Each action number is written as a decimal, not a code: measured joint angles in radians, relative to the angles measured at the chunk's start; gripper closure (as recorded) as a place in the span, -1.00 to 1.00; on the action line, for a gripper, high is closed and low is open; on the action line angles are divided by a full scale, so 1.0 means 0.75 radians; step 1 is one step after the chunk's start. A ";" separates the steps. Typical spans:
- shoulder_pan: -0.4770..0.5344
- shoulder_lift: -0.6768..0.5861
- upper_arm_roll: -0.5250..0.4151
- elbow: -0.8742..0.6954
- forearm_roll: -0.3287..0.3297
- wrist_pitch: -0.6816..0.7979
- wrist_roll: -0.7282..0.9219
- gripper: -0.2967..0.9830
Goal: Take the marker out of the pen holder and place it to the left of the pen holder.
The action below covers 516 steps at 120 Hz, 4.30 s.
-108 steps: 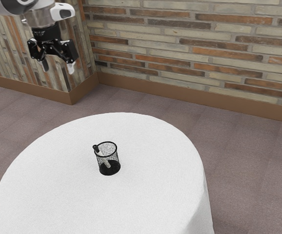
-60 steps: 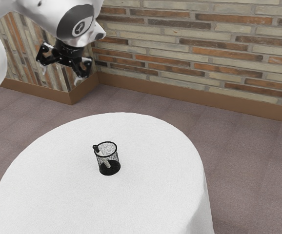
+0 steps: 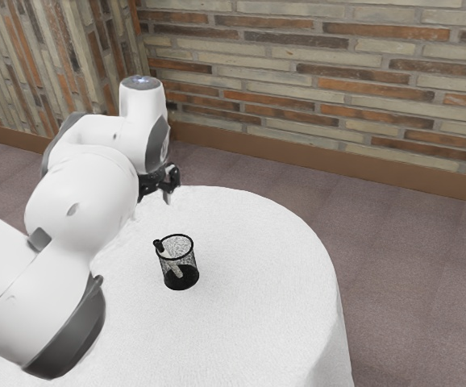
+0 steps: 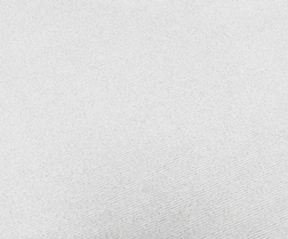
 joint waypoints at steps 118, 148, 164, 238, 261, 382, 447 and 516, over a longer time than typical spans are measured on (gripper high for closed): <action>-0.316 -0.005 0.279 -0.429 -0.569 -0.232 -0.113 -0.37; -0.314 -0.005 0.274 -0.388 -0.575 -0.235 -0.122 -0.19; -0.307 -0.005 0.262 -0.360 -0.575 -0.232 -0.124 -0.11; -0.229 -0.005 0.171 -0.299 -0.576 -0.132 -0.093 -0.11; -0.213 -0.005 0.144 -0.294 -0.578 -0.092 -0.071 -0.02; -0.291 0.012 0.277 -0.274 -0.507 -0.105 -0.026 0.66; -0.023 -0.022 0.233 -0.081 -0.073 0.049 -0.072 0.68; 0.172 -0.325 -0.159 -0.072 -0.061 0.693 -0.146 -0.07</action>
